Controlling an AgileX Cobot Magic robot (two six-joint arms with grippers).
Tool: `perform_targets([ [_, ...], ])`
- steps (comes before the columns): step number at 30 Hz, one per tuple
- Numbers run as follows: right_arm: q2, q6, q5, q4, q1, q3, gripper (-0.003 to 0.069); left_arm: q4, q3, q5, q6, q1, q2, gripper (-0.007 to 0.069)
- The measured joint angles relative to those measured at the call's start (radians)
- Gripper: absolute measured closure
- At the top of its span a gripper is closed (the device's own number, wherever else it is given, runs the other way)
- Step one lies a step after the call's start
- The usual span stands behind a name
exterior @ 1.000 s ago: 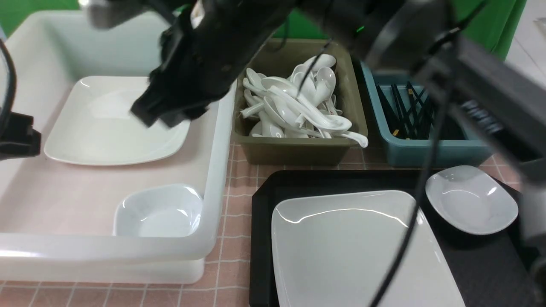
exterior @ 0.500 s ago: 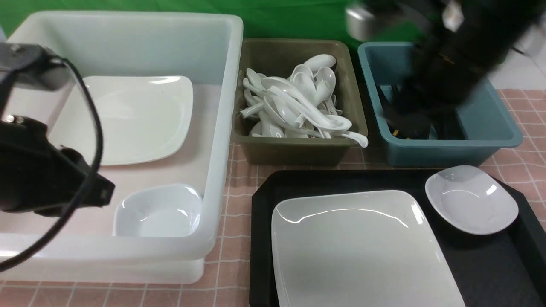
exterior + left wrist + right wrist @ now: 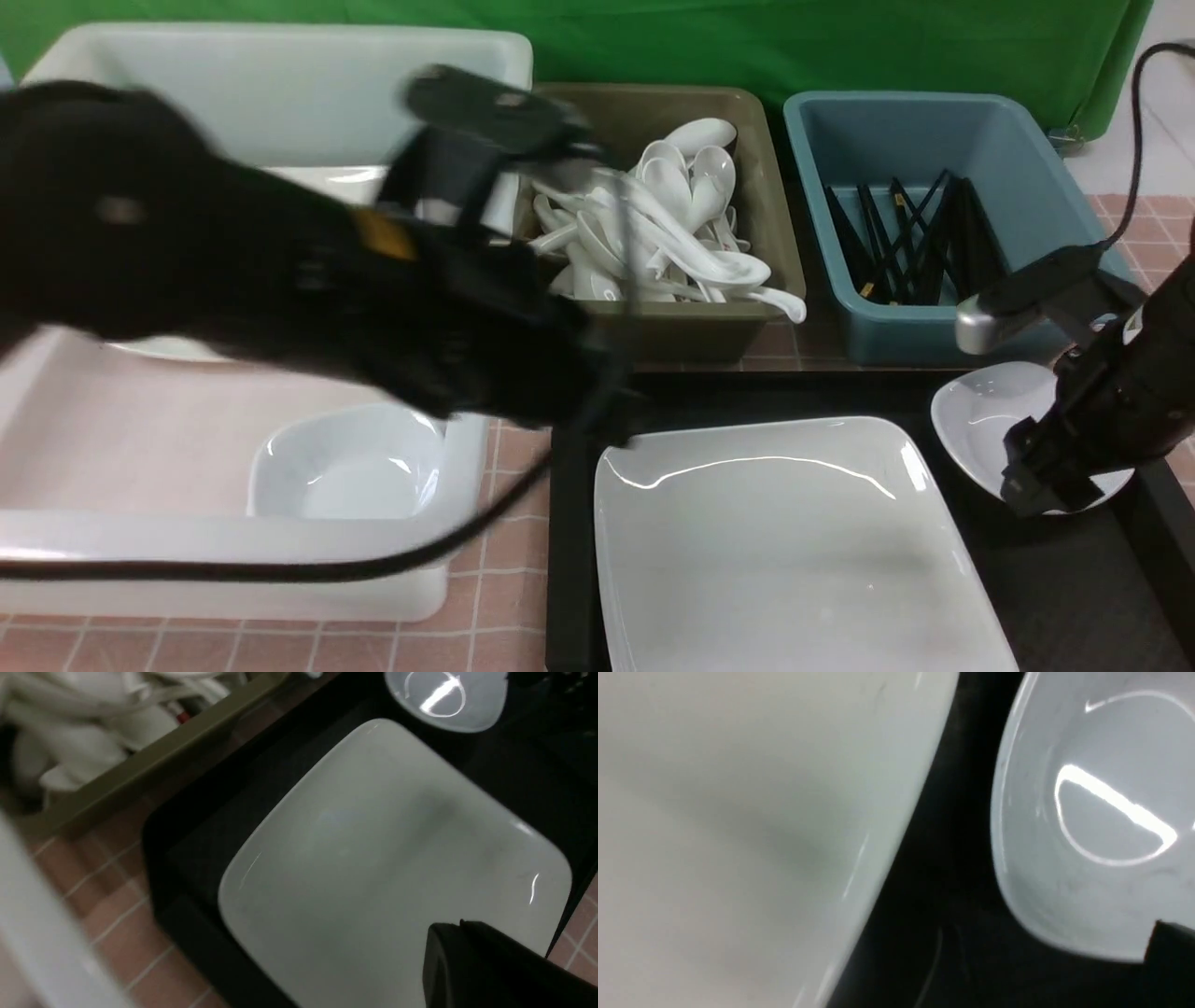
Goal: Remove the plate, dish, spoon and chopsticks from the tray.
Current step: Use the right arm to grab a small plate from the dinner plate
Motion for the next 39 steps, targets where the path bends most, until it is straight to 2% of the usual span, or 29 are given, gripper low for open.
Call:
perform_targets([
  [5, 0.063, -0.028, -0.059, -0.003, 0.000, 0.000, 0.0089, 0.001, -0.102, -0.041, 0.000, -0.073, 0.161, 0.0624],
  [14, 0.139, -0.045, -0.137, -0.027, 0.000, 0.000, 0.0094, 0.035, -0.143, -0.032, 0.001, -0.076, 0.269, 0.0624],
  [17, 0.148, -0.045, -0.154, -0.028, 0.000, 0.000, 0.0202, 0.042, -0.146, -0.031, 0.001, -0.076, 0.269, 0.0624],
  [18, 0.148, -0.045, -0.154, -0.028, 0.000, 0.000, 0.0211, 0.042, -0.147, -0.031, 0.001, -0.076, 0.269, 0.0624],
  [19, 0.151, -0.045, -0.154, -0.028, 0.000, 0.000, 0.0255, 0.043, -0.147, -0.031, 0.001, -0.076, 0.269, 0.0624],
  [20, 0.155, -0.045, -0.154, -0.028, 0.000, 0.000, 0.0345, 0.049, -0.148, -0.028, 0.001, -0.076, 0.269, 0.0624],
  [22, 0.157, -0.051, -0.170, -0.028, 0.004, -0.001, 0.0424, 0.055, -0.149, -0.015, 0.001, -0.076, 0.269, 0.0624],
  [30, 0.143, -0.051, -0.160, -0.036, 0.012, -0.006, 0.0447, 0.061, -0.150, -0.002, 0.003, -0.076, 0.269, 0.0624],
  [35, 0.087, -0.051, -0.045, -0.045, 0.046, -0.046, 0.0510, 0.062, -0.150, -0.002, 0.003, -0.076, 0.268, 0.0624],
  [36, 0.054, -0.050, 0.009, -0.046, 0.065, -0.066, 0.0559, 0.064, -0.151, -0.001, -0.003, -0.075, 0.266, 0.0624],
  [37, 0.024, -0.043, 0.044, -0.045, 0.080, -0.080, 0.0576, 0.071, -0.152, -0.001, -0.009, -0.072, 0.263, 0.0624],
  [39, -0.018, -0.016, 0.103, -0.033, 0.099, -0.106, 0.0582, 0.078, -0.152, 0.004, -0.027, -0.061, 0.250, 0.0624],
])
